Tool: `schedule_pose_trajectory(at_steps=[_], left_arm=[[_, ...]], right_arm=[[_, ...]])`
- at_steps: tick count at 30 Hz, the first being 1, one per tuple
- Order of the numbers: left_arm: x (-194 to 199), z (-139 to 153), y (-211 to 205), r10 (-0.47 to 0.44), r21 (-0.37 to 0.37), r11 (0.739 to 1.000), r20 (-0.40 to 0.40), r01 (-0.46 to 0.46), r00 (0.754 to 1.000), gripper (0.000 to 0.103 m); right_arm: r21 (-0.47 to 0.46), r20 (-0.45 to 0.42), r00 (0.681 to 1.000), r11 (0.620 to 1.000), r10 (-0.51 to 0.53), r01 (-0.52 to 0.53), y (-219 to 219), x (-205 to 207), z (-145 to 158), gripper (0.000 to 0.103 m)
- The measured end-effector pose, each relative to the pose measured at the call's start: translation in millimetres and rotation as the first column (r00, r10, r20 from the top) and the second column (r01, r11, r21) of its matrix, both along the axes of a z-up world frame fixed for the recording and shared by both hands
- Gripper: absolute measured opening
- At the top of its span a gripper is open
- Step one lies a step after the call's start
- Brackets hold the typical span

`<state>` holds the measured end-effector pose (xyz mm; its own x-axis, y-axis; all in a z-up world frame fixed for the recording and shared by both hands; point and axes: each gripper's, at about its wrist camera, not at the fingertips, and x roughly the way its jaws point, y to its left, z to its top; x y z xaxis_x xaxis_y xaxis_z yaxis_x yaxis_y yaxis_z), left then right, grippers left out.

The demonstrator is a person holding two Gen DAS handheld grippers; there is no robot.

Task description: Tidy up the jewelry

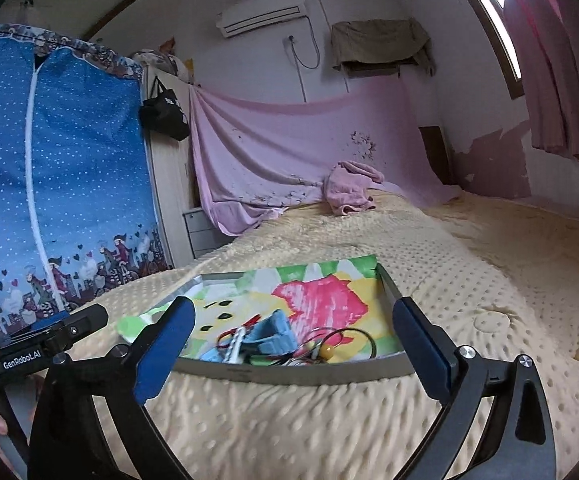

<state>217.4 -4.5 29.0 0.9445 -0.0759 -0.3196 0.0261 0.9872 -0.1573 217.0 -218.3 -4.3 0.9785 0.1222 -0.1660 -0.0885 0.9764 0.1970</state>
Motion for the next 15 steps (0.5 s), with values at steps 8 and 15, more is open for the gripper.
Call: schedule_pose_trajectory(at_steps=[8, 15], left_arm=[[-50.3, 10.8, 13.3, 0.005, 0.009, 1.0, 0.04, -0.005, 0.999, 0.103], [-89.7, 15.9, 20.3, -0.005, 0.028, 1.0, 0.059, 0.003, 0.998, 0.103]], right_arm=[[-0.018, 0.005, 1.0, 1.0, 0.005, -0.005, 14.5, -45.0, 13.7, 0.098], [-0.03, 0.019, 1.0, 1.0, 0.001, 0.0, 22.0, -86.9, 24.0, 0.098]])
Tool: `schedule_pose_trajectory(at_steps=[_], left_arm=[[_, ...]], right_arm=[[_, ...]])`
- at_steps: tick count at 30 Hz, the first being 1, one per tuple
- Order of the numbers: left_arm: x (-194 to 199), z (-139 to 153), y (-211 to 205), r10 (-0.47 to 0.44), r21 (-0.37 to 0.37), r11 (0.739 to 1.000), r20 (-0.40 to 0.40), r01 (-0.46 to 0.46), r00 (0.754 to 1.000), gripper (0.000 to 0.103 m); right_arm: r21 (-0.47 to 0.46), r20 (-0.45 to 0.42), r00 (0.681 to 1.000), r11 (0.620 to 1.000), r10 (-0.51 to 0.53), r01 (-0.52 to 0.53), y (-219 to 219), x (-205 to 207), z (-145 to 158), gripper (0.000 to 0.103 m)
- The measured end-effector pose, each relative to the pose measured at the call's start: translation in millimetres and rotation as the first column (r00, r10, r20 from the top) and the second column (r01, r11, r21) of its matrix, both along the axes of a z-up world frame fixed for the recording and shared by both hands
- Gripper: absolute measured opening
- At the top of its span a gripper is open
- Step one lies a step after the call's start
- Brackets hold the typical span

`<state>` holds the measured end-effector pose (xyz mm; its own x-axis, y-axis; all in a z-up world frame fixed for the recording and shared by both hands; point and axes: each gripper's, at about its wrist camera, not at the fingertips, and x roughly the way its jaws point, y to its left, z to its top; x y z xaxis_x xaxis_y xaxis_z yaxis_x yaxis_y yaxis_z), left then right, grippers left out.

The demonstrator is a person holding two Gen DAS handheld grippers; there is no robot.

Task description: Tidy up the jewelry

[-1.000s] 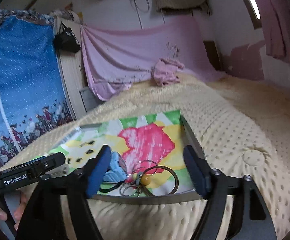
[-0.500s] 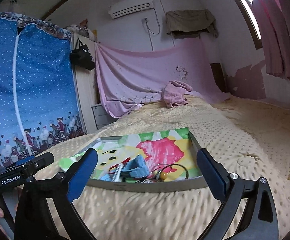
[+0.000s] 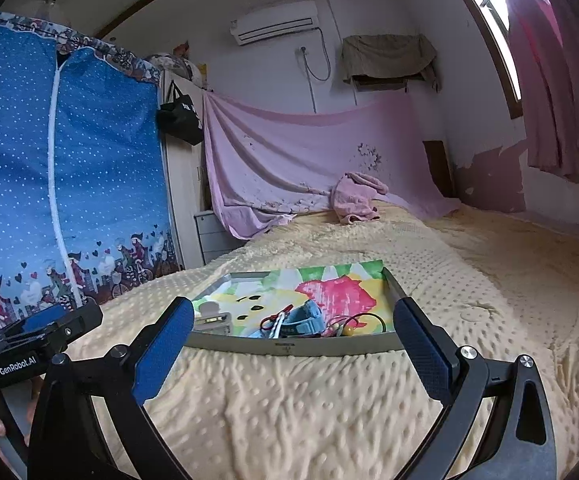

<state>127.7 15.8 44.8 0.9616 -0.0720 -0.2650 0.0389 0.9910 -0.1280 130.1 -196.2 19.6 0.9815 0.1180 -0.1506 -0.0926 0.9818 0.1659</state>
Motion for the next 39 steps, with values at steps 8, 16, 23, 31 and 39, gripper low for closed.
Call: schedule_pose_trajectory(at_steps=[8, 16, 23, 31, 39], left_arm=[[-34.6, -3.5, 3.0, -0.013, 0.001, 1.0, 0.004, 0.013, 1.0, 0.103], [-57.7, -7.0, 5.9, -0.019, 0.012, 1.0, 0.02, 0.019, 1.0, 0.103], [-76.1, -17.4, 3.6, -0.017, 0.036, 0.999, 0.021, 0.016, 1.0, 0.103], [-81.3, -32.0, 1.1, -0.028, 0.049, 0.998, -0.009, 0.028, 1.0, 0.103], [-82.8, -32.7, 0.9, -0.014, 0.055, 0.998, -0.001, 0.014, 1.0, 0.103]], right_arm=[[-0.016, -0.001, 1.0, 1.0, -0.003, 0.003, 1.6, -44.7, -1.4, 0.102], [-0.028, -0.013, 1.0, 1.0, -0.002, 0.002, 3.2, -71.8, -5.2, 0.102], [-0.032, -0.041, 0.999, 0.999, 0.002, -0.003, 5.3, -88.5, -15.1, 0.102], [-0.031, -0.066, 0.998, 1.0, -0.004, 0.002, 1.7, -96.1, -28.2, 0.102], [-0.047, -0.083, 0.997, 0.999, -0.005, 0.002, 3.7, -90.7, -34.6, 0.102]])
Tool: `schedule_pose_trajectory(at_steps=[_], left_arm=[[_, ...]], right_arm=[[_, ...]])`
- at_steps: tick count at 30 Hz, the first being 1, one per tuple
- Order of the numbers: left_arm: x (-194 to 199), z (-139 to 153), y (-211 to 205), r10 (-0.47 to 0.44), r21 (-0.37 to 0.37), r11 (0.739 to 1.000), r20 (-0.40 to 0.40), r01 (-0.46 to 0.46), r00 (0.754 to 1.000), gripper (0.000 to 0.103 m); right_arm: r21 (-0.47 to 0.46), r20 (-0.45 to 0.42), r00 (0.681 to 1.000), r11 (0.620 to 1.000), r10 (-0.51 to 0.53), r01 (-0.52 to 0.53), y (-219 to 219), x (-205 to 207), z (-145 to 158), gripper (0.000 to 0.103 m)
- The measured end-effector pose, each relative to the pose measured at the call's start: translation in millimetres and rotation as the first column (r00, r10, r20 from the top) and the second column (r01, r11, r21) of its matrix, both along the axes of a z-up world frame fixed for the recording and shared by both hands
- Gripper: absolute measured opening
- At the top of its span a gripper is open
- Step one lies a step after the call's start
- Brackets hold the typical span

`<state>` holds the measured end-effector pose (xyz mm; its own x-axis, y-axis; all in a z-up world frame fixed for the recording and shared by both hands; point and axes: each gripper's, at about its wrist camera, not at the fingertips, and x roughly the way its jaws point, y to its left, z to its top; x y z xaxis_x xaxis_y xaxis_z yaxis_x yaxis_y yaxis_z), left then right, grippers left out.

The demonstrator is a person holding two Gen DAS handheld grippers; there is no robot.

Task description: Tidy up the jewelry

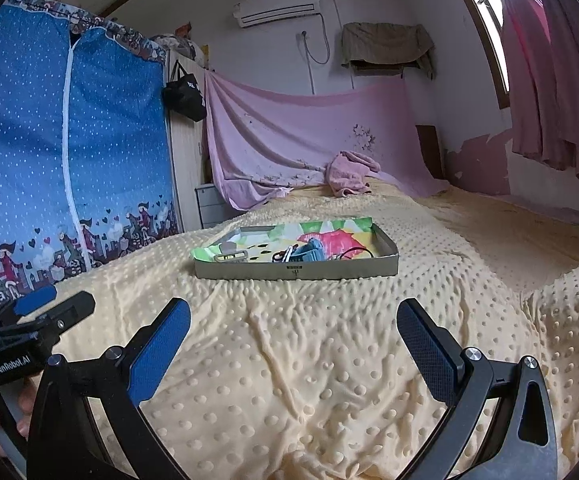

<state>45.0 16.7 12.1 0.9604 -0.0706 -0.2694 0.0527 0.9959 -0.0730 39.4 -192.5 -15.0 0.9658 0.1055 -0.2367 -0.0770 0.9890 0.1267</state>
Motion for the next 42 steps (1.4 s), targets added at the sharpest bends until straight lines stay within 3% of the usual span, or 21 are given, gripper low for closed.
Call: schedule_pose_trajectory(at_steps=[42], left_arm=[[1.2, -7.3, 7.6, 0.016, -0.009, 1.0, -0.013, -0.016, 1.0, 0.103]], right_arm=[[0.002, -0.012, 1.0, 1.0, -0.002, 0.002, 2.3, 2.8, -2.1, 0.102]])
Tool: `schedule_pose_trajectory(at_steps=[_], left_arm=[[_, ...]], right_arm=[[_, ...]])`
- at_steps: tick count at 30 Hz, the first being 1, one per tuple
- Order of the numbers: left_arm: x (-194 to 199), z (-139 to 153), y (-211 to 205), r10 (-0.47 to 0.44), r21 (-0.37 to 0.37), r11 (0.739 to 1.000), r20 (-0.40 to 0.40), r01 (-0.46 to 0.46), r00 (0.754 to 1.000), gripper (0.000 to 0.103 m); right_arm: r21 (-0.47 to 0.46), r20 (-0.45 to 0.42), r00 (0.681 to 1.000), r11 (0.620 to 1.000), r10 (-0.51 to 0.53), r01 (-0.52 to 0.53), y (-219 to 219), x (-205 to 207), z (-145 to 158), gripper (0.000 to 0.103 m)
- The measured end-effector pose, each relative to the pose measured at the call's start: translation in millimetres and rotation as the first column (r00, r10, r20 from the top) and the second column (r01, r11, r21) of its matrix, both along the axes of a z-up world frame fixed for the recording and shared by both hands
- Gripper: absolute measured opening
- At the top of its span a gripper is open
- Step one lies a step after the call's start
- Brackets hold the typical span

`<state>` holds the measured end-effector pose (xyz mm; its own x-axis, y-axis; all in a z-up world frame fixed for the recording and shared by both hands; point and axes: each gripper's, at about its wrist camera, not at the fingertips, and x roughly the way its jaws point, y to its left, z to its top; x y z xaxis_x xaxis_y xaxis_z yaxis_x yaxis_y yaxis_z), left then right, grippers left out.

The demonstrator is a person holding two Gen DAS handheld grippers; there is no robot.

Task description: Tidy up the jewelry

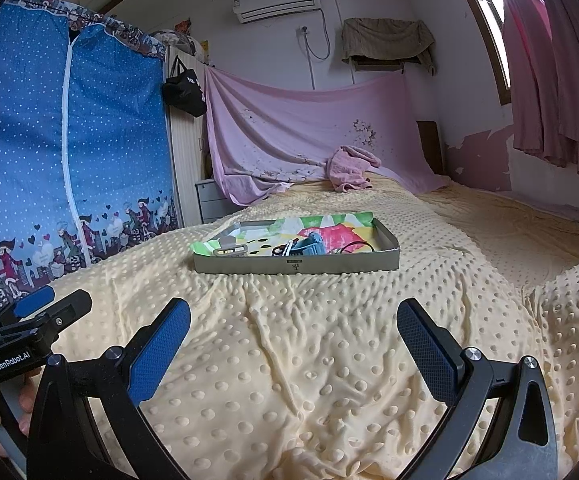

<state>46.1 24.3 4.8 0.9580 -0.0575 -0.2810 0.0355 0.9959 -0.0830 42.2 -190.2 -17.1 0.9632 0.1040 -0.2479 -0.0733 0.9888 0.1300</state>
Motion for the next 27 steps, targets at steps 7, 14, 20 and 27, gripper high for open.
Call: schedule_pose_trajectory(at_steps=[7, 14, 20, 27], left_arm=[[0.1, -0.3, 0.4, -0.002, -0.003, 1.0, 0.0, 0.002, 1.0, 0.103], [0.0, -0.3, -1.3, -0.002, -0.003, 1.0, 0.0, 0.002, 1.0, 0.103], [-0.2, -0.6, -2.1, -0.006, -0.008, 1.0, -0.001, 0.006, 1.0, 0.103], [-1.2, -0.7, -3.6, -0.007, -0.009, 1.0, 0.0, 0.007, 1.0, 0.103]], right_arm=[[0.0, -0.001, 1.0, 1.0, 0.0, 0.0, 0.0, 0.1, 0.3, 0.102], [0.001, -0.001, 1.0, 1.0, 0.0, 0.0, 0.5, -0.1, 0.1, 0.102], [0.0, -0.001, 1.0, 1.0, 0.001, -0.001, 1.5, -0.3, -0.2, 0.102], [0.001, -0.001, 1.0, 1.0, 0.0, 0.0, 2.0, -0.5, -0.2, 0.102]])
